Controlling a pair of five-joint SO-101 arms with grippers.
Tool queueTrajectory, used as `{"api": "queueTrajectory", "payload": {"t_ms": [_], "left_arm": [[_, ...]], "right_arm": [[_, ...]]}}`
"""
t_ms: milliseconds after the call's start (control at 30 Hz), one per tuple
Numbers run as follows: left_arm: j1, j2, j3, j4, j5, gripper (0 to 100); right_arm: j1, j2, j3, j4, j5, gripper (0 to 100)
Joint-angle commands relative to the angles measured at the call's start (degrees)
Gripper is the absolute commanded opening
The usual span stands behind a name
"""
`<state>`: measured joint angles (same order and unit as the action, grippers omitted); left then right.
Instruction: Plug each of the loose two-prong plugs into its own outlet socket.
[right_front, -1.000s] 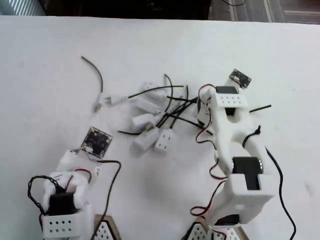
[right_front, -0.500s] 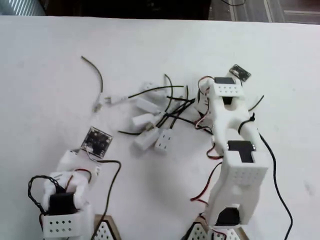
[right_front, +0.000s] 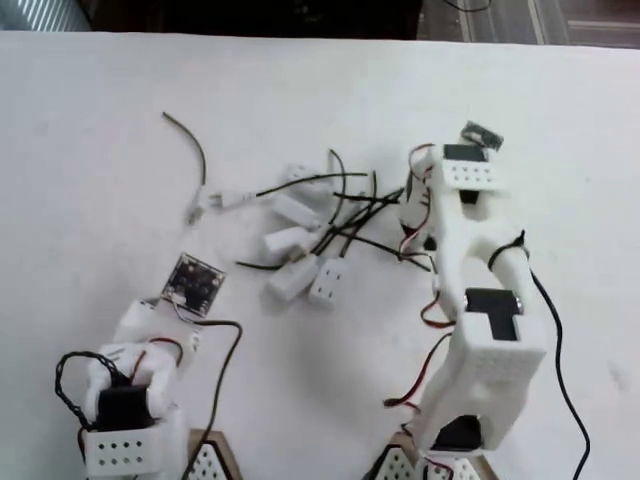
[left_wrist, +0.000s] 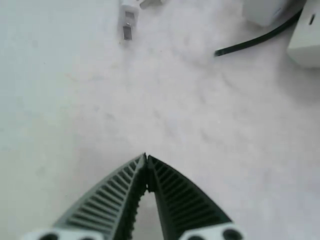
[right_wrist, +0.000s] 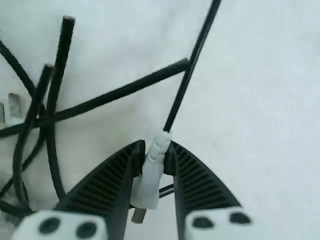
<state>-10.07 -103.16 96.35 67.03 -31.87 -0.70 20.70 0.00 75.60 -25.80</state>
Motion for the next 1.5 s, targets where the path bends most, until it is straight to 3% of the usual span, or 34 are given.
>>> {"api": "queueTrajectory", "payload": {"t_ms": [0, 100, 300, 467, 800, 1000, 1467], "left_arm": [[-0.48, -0.4, -0.35, -0.62, -0.35, 2], [-0.48, -0.4, -0.35, -0.62, -0.35, 2], [-0.48, -0.4, -0.35, -0.62, -0.35, 2], [-0.48, -0.4, -0.35, -0.62, -0.35, 2], [-0.48, -0.4, -0.35, -0.62, -0.35, 2], [-0.48, -0.4, -0.35, -0.62, -0.35, 2], [-0.48, -0.4, -0.35, -0.7, -0.35, 2]], "right_arm": [[4.79, -5.58, -1.58, 1.8, 18.73, 1.8], [7.69, -5.49, -1.49, 1.8, 32.88, 1.8], [14.11, -5.49, -1.67, 1.8, 53.98, 1.8], [18.15, -5.32, -1.32, 1.8, 64.18, 1.8], [18.42, 6.11, -3.69, 1.8, 66.2, 2.3], [18.15, 7.08, -6.77, 9.71, 66.2, 12.9], [18.07, 7.6, -8.09, 14.55, 65.93, 8.0]]}}
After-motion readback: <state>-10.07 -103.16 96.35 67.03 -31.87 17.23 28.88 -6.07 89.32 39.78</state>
